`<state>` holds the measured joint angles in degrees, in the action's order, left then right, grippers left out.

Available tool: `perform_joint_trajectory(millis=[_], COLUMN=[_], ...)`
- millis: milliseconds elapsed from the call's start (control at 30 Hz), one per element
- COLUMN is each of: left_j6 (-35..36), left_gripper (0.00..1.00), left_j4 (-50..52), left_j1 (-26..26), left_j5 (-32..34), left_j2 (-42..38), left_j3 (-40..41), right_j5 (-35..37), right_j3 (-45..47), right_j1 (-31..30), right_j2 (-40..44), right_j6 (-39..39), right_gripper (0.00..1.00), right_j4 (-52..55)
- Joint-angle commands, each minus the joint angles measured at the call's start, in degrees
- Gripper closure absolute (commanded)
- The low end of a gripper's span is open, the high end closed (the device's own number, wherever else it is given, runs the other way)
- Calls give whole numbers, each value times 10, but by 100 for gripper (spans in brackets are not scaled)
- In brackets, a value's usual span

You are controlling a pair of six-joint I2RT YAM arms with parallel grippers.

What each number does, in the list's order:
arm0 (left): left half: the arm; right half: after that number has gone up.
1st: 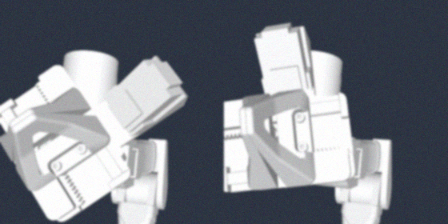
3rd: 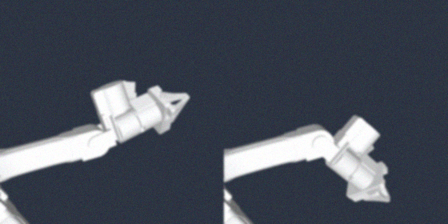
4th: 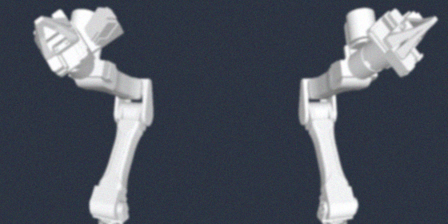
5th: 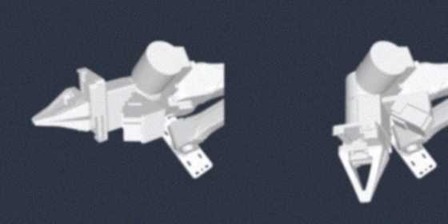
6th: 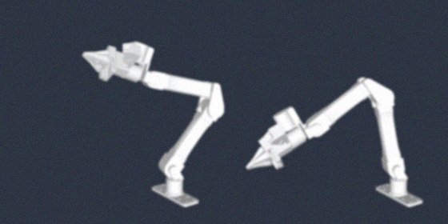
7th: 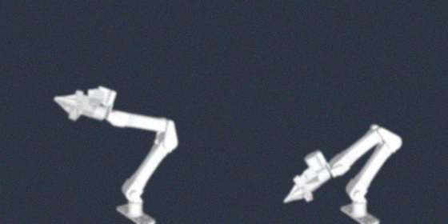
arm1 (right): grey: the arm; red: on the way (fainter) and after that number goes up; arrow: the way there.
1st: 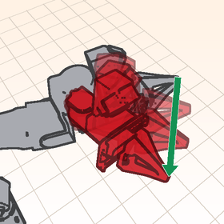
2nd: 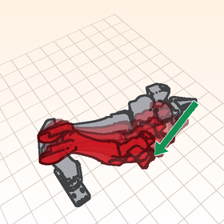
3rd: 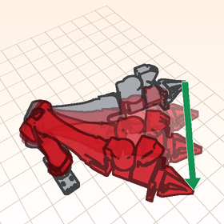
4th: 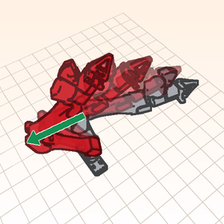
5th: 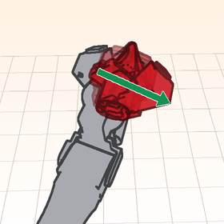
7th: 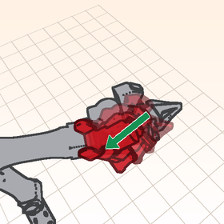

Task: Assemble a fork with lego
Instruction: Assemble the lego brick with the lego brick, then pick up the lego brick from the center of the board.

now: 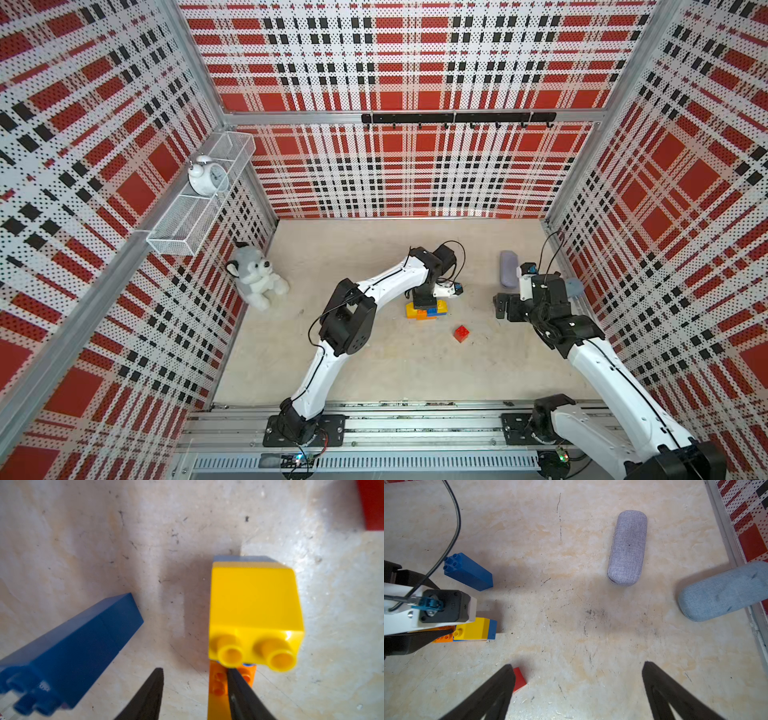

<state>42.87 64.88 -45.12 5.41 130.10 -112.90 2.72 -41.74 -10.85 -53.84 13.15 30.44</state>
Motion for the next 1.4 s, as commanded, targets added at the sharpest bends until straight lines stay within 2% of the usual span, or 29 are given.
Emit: perform_joint_trajectory(millis=[0, 300, 467, 533, 700, 833, 900, 967, 1100, 1167, 1267, 1367], left_j6=[2, 1, -5, -12, -47, -108, -165, -201, -325, -365, -400, -406], left_gripper=[47, 41, 39, 39, 37, 28, 24, 16, 6, 1, 2, 2], left_j4=[8, 13, 10, -11, -178, -337, -419, -469, -611, -659, -705, -711], left_j1=[-3, 2, 10, 16, 42, 61, 76, 93, 139, 163, 184, 202], left_j5=[-5, -10, -33, -47, -88, -104, -114, -128, -142, -177, -180, -174], left_j2=[33, -9, -61, -100, -299, -472, -557, -637, -777, -832, -893, -922], left_j3=[2, -70, -71, -45, 157, 348, 441, 514, 663, 723, 784, 806], right_j5=[4, -21, -48, -58, -39, -30, -7, 11, 25, 30, 30, 34], right_j3=[-17, -55, -86, -96, -112, -93, -84, -82, -85, -92, -101, -109], right_j1=[5, 5, 4, -6, -88, -147, -186, -213, -237, -248, -263, -268], right_j2=[2, -13, -30, -36, -72, -105, -129, -158, -219, -251, -300, -333], right_j6=[4, 2, -6, 3, 38, 85, 100, 108, 98, 89, 79, 73], right_gripper=[0, 0, 1, 3, 11, 16, 16, 16, 16, 16, 17, 20], right_j4=[3, 30, 74, 90, 120, 111, 103, 102, 89, 86, 85, 79])
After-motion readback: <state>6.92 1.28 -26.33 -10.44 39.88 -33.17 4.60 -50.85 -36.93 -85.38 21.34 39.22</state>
